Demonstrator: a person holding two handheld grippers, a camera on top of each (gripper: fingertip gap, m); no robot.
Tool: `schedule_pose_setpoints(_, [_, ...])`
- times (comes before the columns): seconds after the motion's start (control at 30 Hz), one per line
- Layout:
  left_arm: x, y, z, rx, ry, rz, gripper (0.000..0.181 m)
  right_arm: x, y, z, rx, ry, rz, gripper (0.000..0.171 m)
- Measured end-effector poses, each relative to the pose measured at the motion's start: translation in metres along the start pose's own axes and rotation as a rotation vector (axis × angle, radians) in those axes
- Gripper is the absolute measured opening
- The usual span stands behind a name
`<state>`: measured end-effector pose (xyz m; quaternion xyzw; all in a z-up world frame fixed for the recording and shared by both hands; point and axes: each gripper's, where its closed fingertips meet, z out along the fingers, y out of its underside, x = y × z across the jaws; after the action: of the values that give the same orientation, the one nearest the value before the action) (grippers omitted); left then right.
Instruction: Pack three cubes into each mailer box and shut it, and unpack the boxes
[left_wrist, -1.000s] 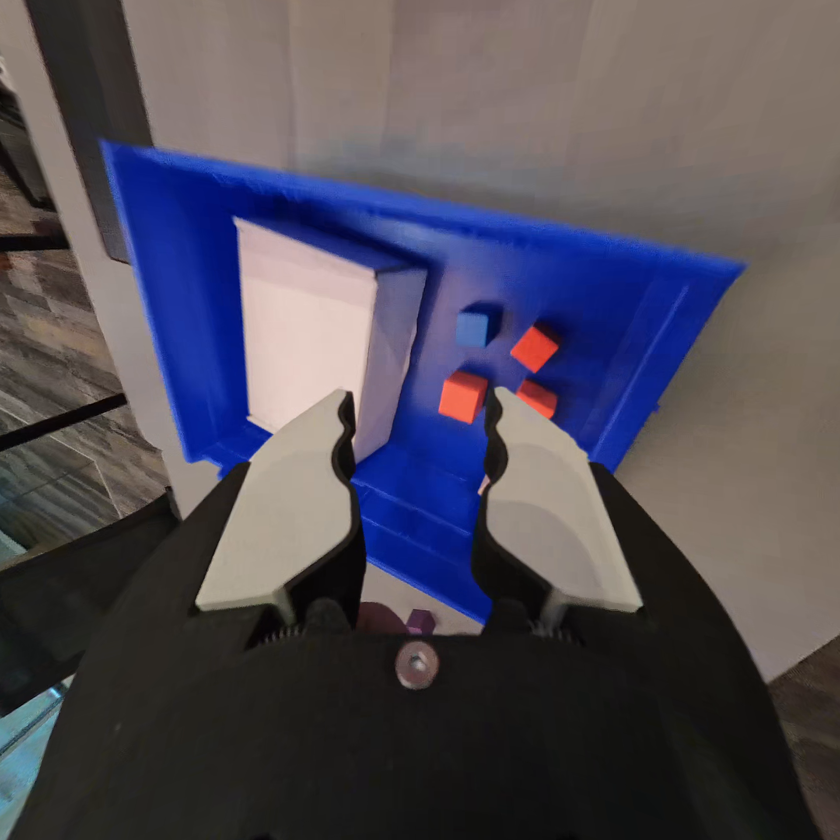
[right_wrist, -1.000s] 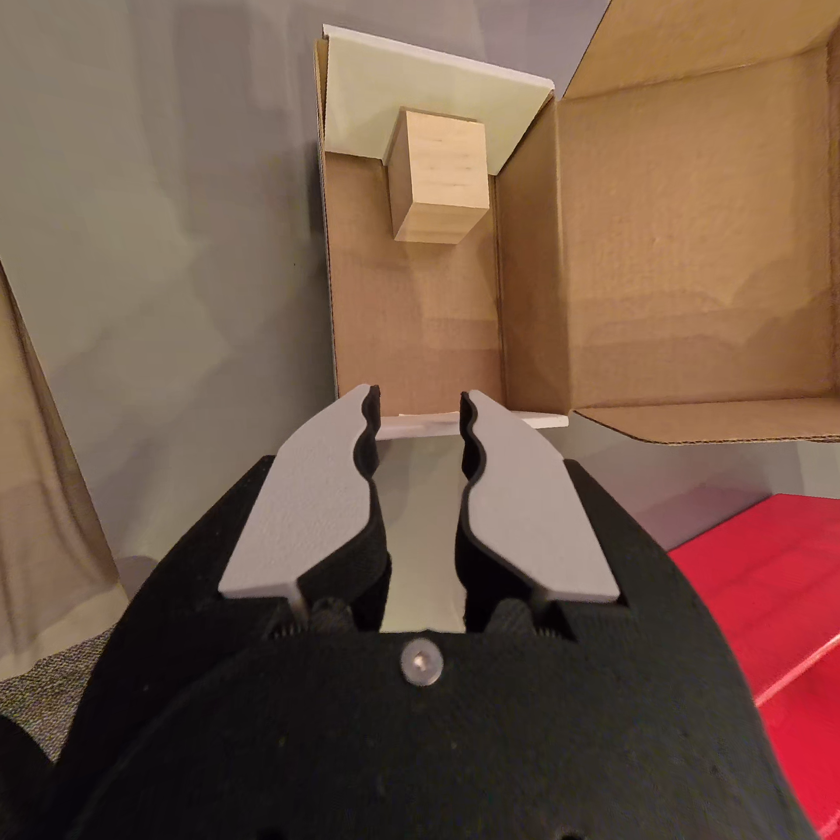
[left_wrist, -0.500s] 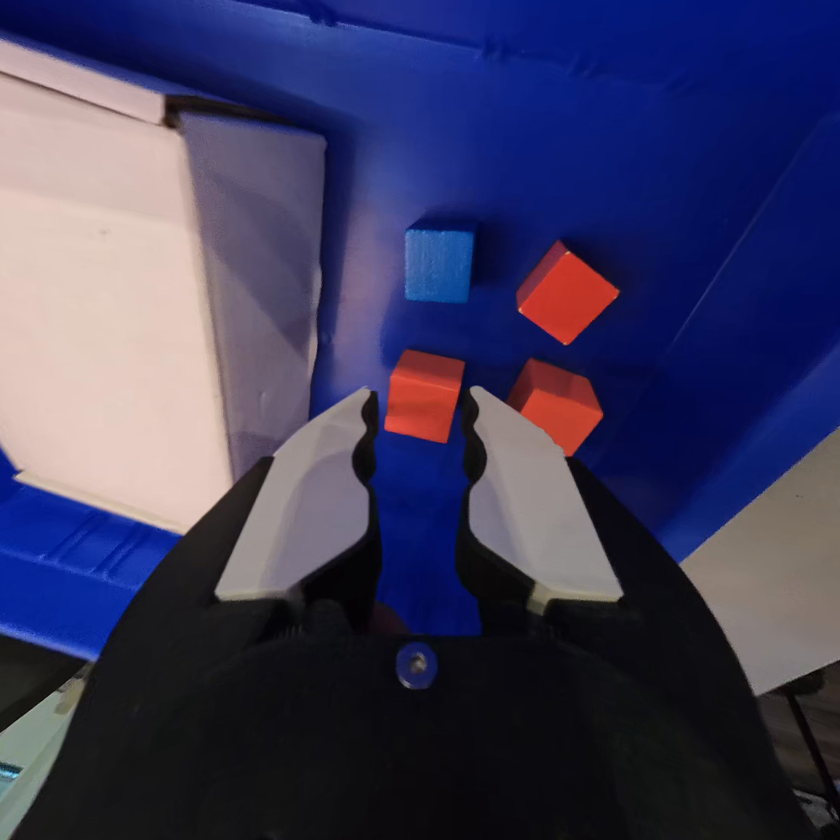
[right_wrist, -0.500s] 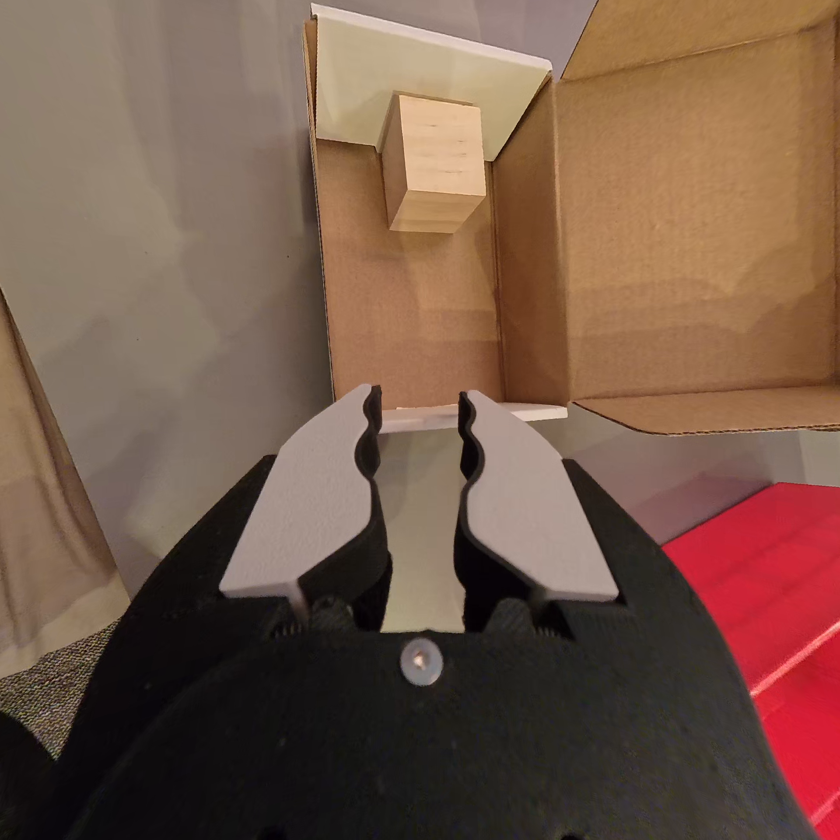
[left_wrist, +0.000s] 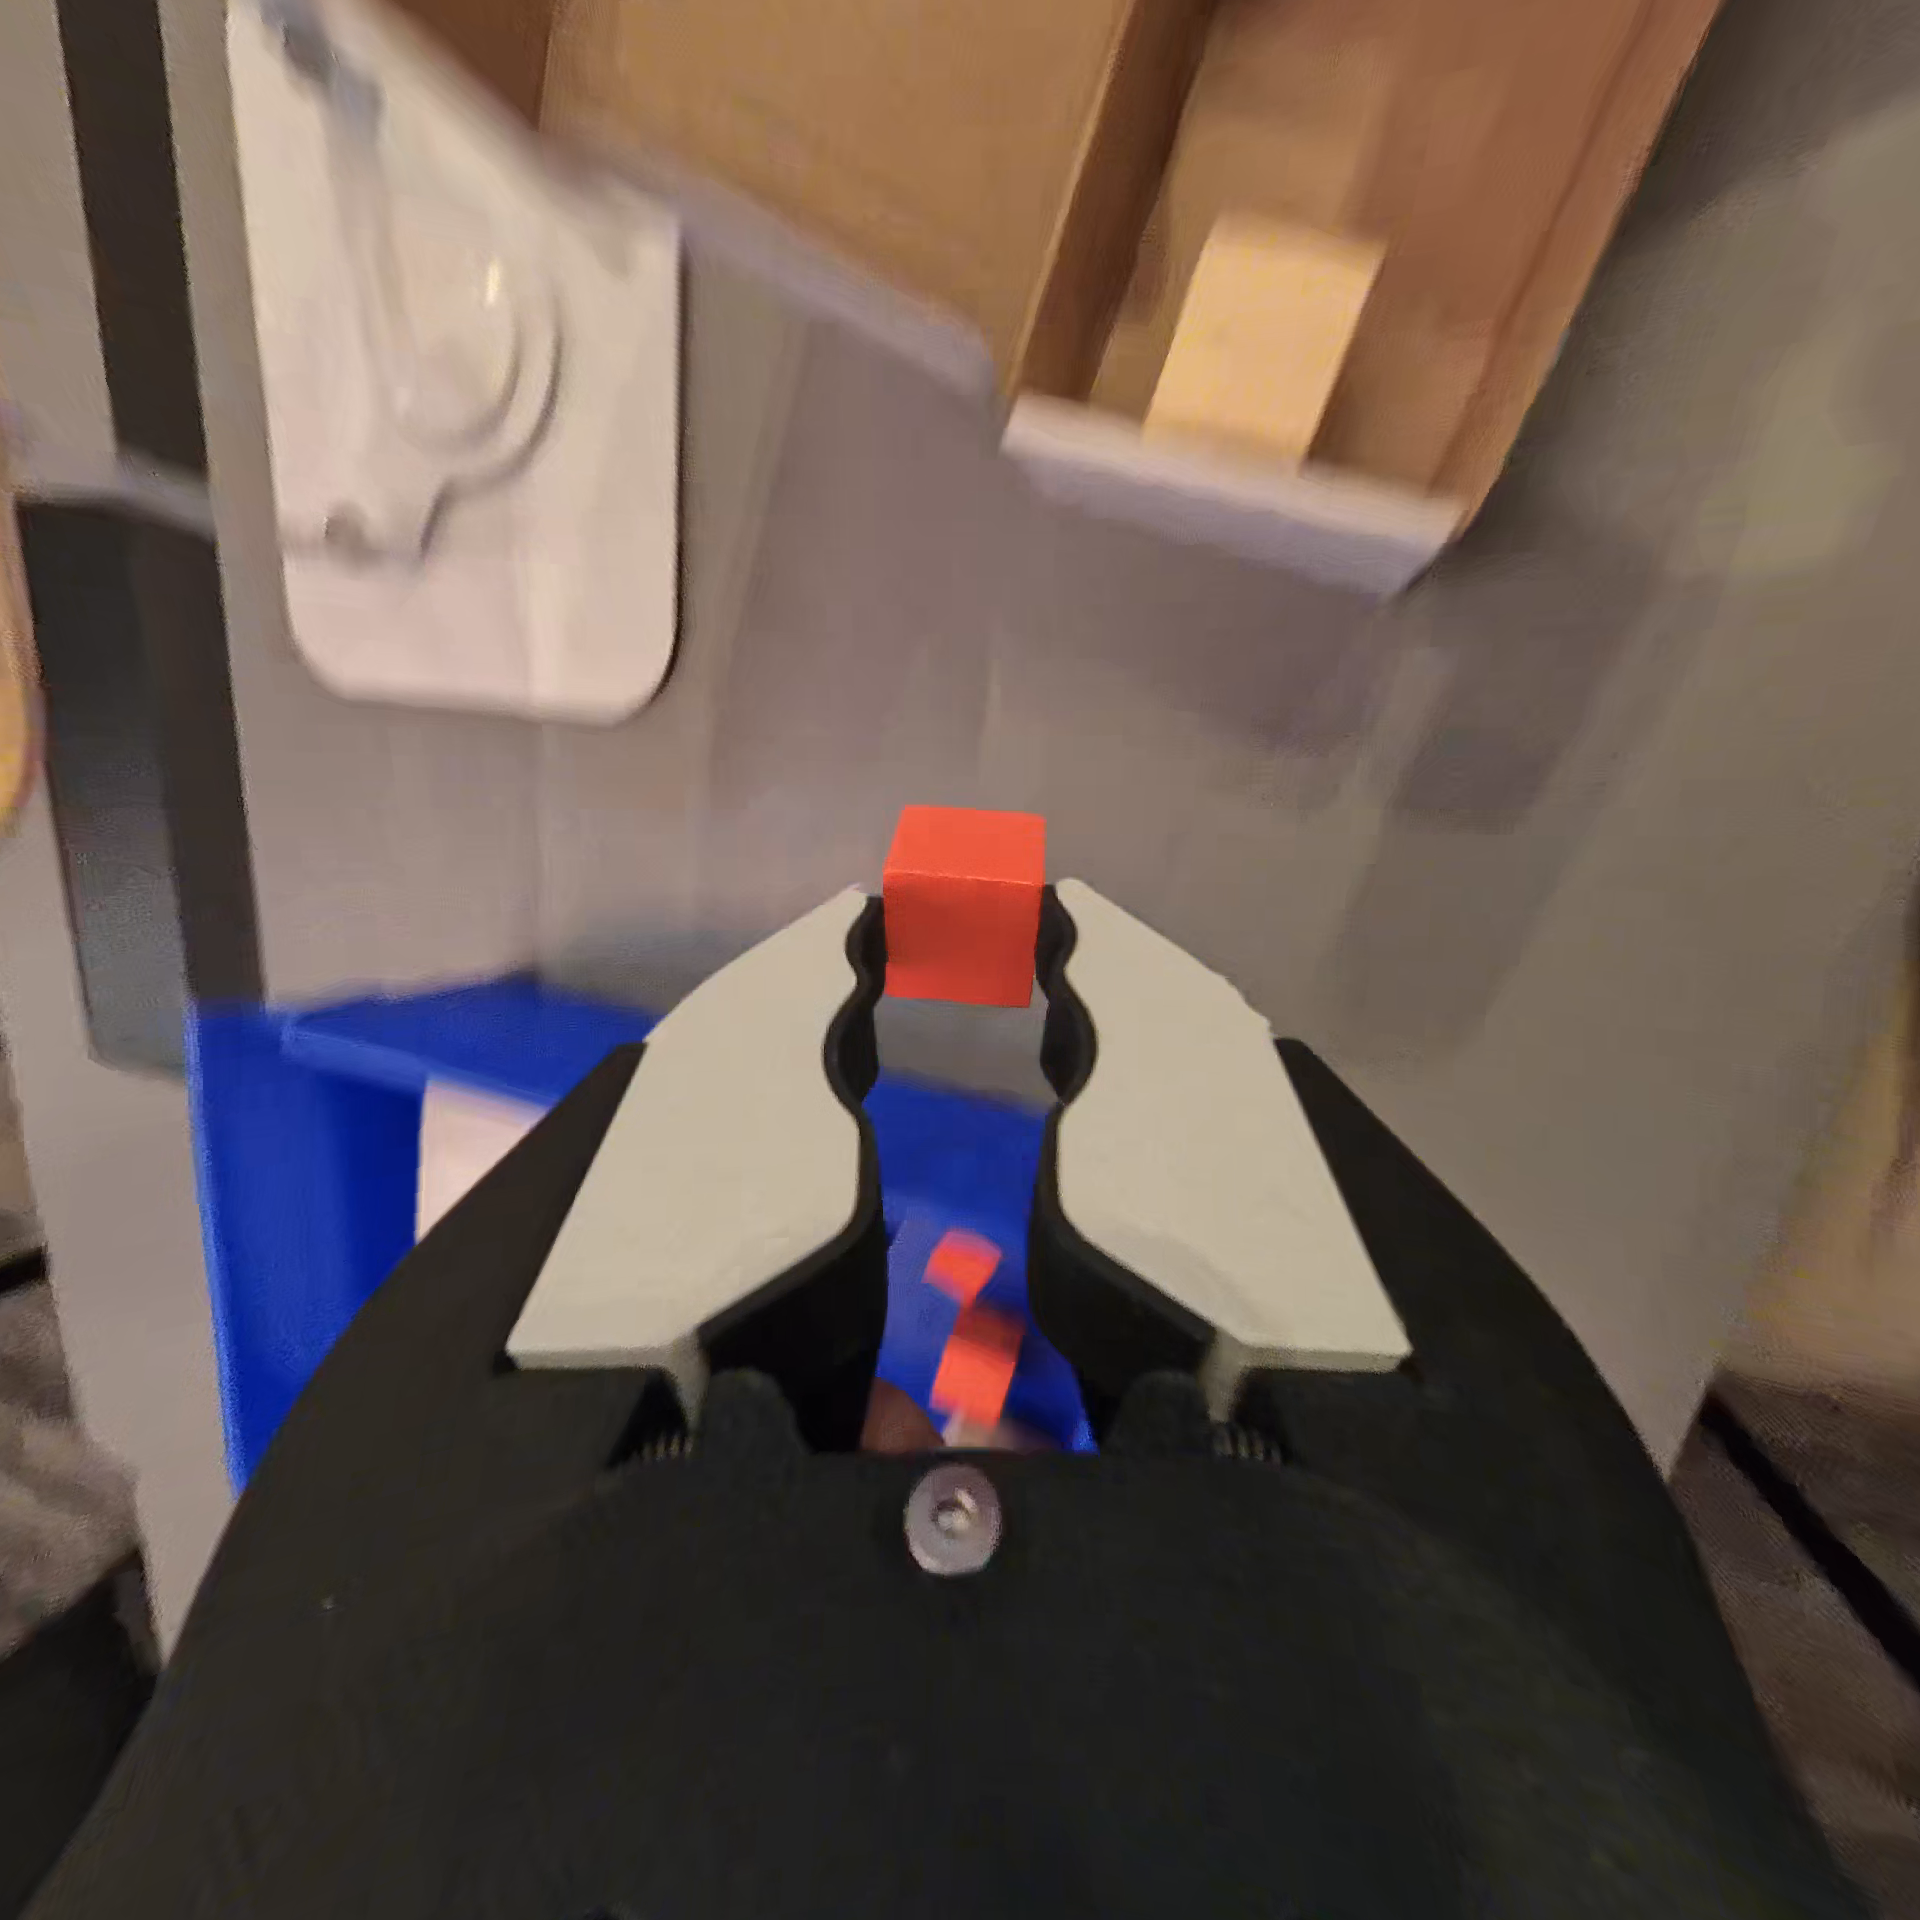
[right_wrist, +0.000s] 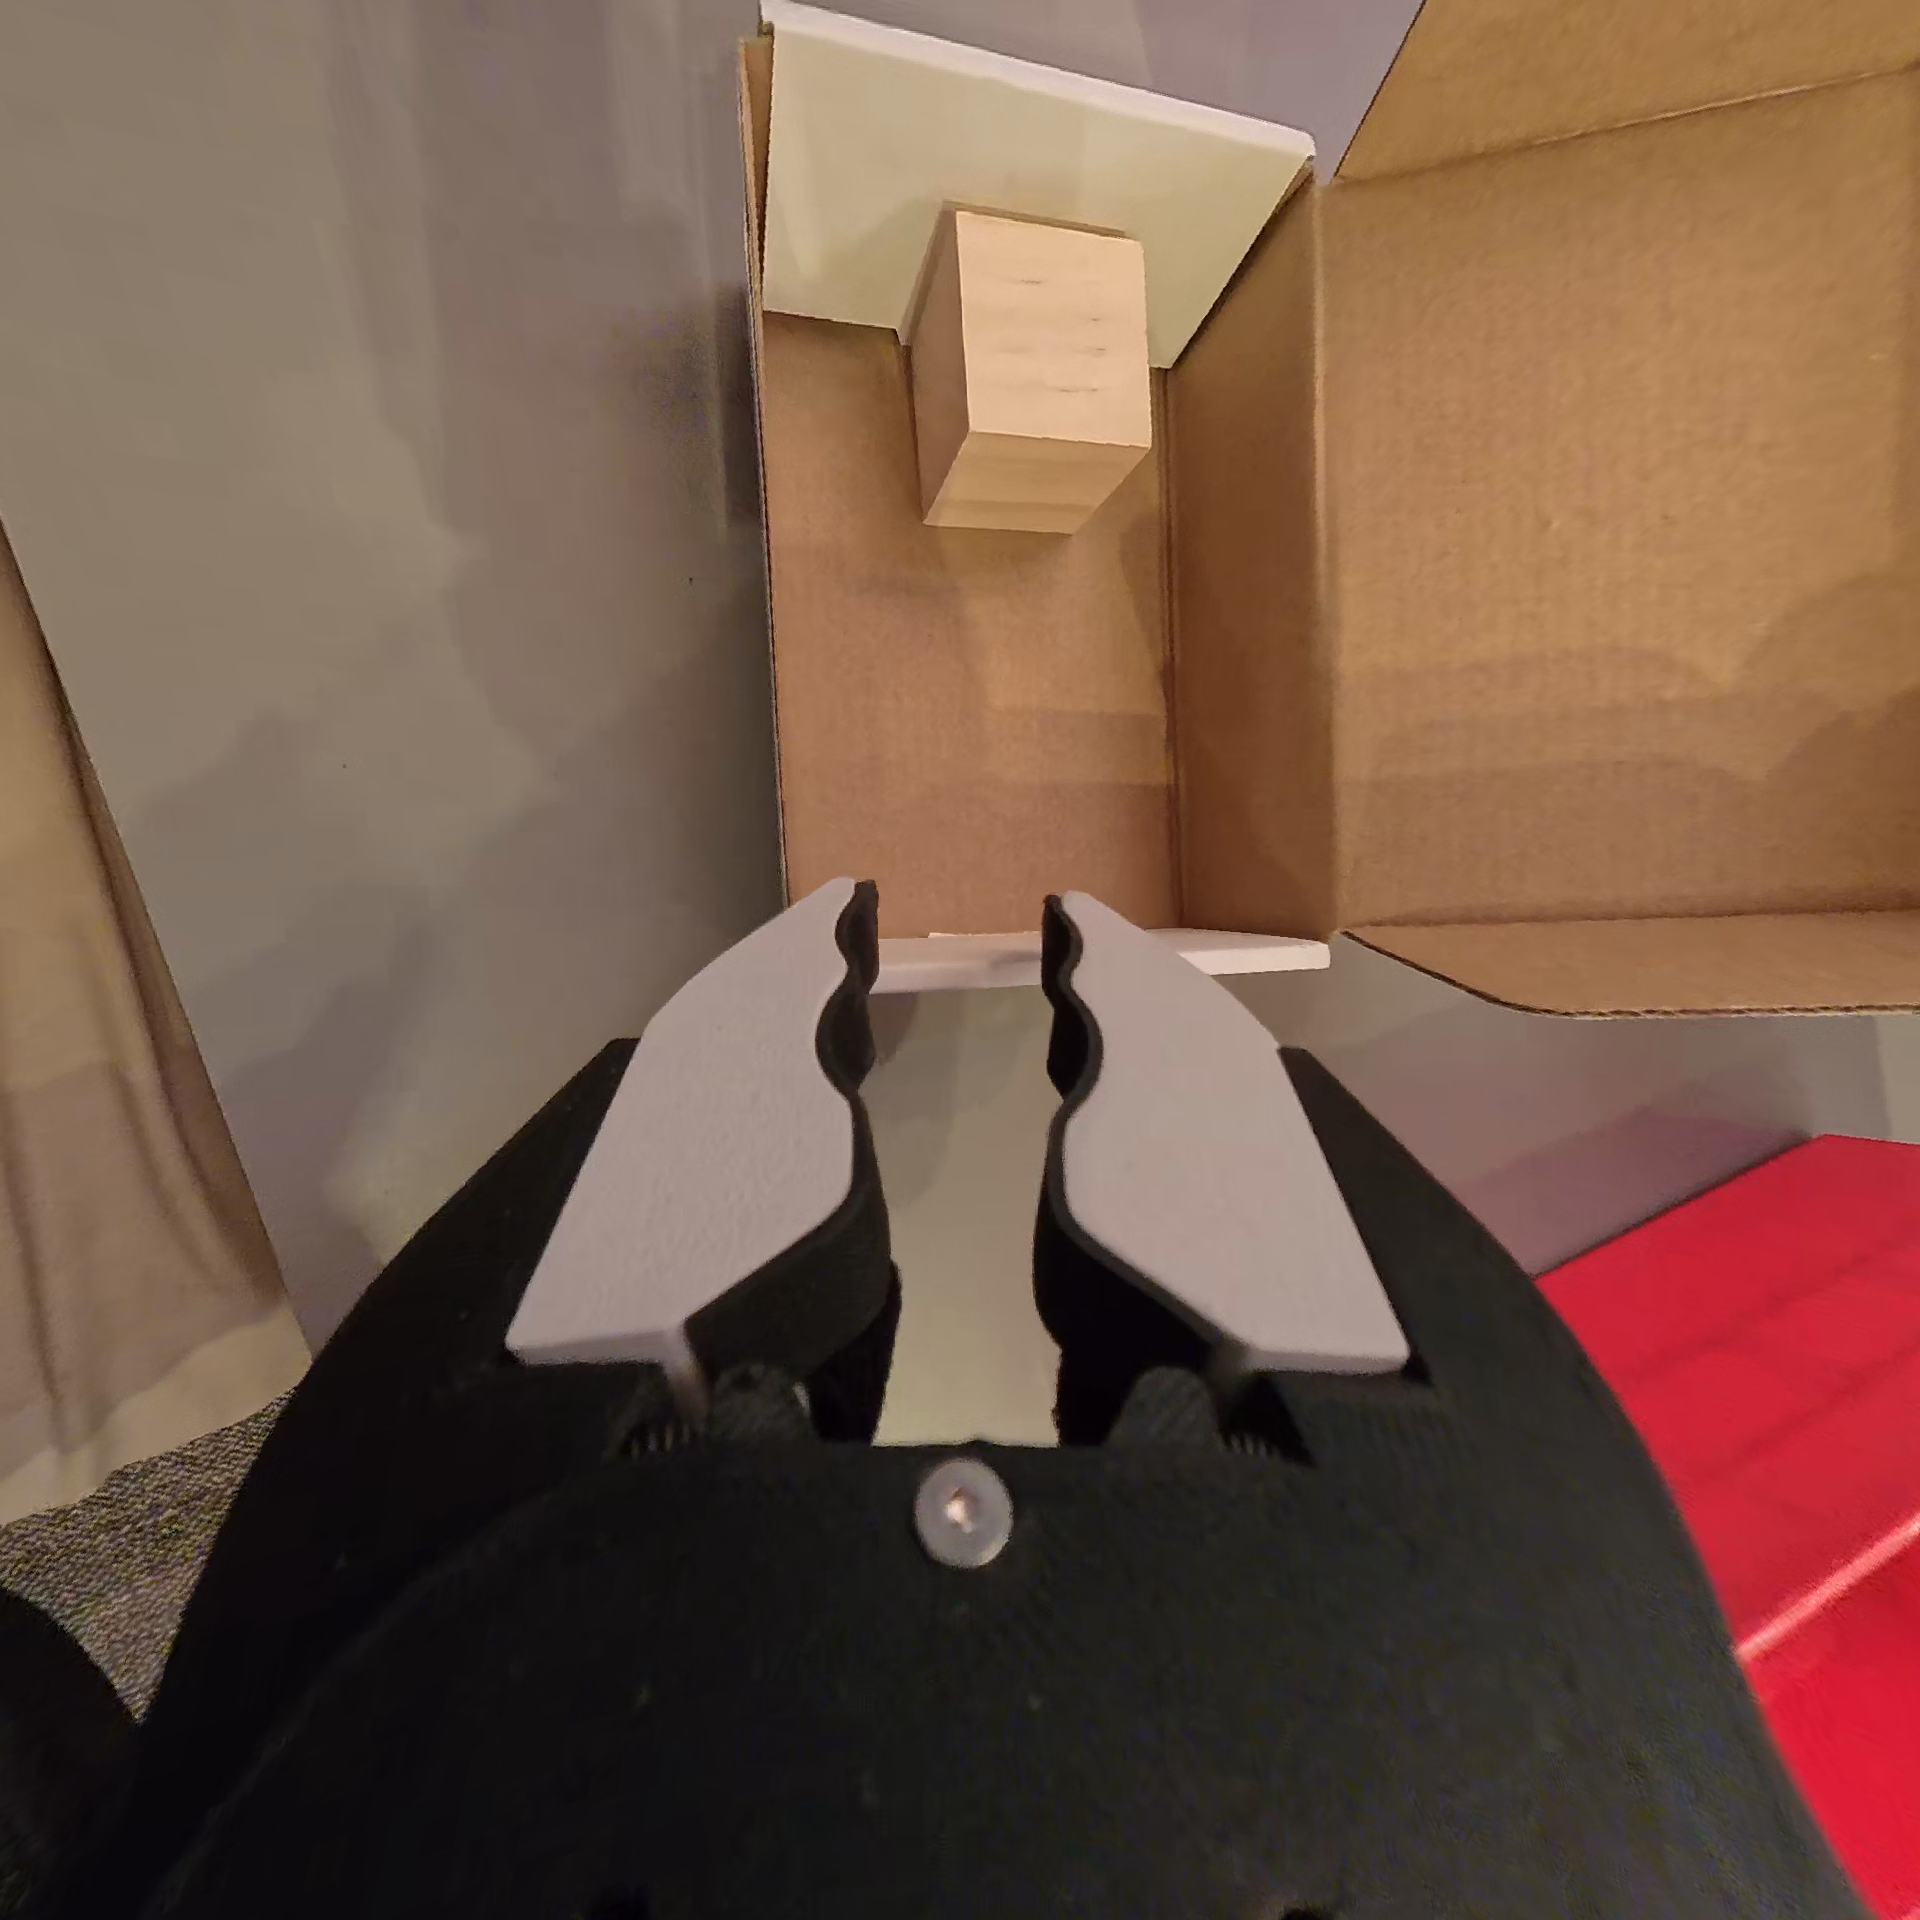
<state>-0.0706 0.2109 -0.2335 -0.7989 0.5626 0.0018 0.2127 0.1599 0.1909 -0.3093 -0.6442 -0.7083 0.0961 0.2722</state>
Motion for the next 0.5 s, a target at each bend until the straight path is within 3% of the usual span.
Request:
schedule_pose_setpoints(0.03, [0.015,-0.026,0.007,0.035,0.047,0.005,0.027,0.0,0.002,0.0,-0.005,0.001,-0.002,0.029])
schedule_pose_setpoints(0.13, [0.049,-0.084,0.036,0.057,0.126,0.066,0.027,0.0,0.002,-0.002,-0.005,0.007,-0.007,0.029])
schedule_pose_setpoints(0.23, [0.069,-0.114,0.068,0.008,0.159,0.129,0.028,0.0,0.002,-0.005,-0.008,0.015,-0.015,0.029])
schedule_pose_setpoints(0.5, [0.088,-0.118,0.12,-0.155,0.222,0.163,0.028,0.0,0.005,-0.008,-0.004,0.017,-0.035,0.027])
